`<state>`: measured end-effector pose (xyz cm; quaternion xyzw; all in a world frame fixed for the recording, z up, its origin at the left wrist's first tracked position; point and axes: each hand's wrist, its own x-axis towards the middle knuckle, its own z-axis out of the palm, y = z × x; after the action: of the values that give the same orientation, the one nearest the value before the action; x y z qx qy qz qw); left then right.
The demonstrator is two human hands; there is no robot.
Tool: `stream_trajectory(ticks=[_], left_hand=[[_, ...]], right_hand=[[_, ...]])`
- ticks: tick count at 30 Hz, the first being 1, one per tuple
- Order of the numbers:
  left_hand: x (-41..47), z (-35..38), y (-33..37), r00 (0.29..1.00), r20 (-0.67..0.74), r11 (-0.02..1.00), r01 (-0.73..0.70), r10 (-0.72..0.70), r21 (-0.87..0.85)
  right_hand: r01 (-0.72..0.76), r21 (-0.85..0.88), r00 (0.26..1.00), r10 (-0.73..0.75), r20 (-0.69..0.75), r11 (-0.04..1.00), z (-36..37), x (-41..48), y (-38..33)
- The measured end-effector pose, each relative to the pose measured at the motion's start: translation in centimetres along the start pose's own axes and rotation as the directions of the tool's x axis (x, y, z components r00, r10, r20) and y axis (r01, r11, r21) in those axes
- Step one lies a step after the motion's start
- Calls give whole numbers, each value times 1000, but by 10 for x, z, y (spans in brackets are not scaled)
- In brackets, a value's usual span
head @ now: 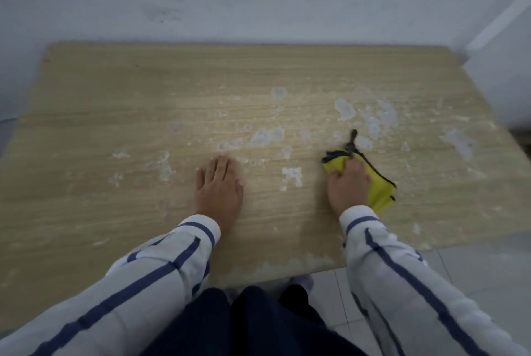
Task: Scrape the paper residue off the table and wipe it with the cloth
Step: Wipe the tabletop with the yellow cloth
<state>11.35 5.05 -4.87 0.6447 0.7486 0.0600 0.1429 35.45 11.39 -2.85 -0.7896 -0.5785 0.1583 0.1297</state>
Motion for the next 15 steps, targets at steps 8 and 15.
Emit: stream_trajectory(ticks=[8, 15], left_hand=[[40, 16, 63, 997, 5, 997, -72, 72, 27], [71, 29, 130, 999, 25, 1000, -29, 28, 8]], right_hand=[[473, -34, 871, -462, 168, 880, 14, 20, 10], [76, -3, 997, -76, -9, 997, -36, 110, 76]])
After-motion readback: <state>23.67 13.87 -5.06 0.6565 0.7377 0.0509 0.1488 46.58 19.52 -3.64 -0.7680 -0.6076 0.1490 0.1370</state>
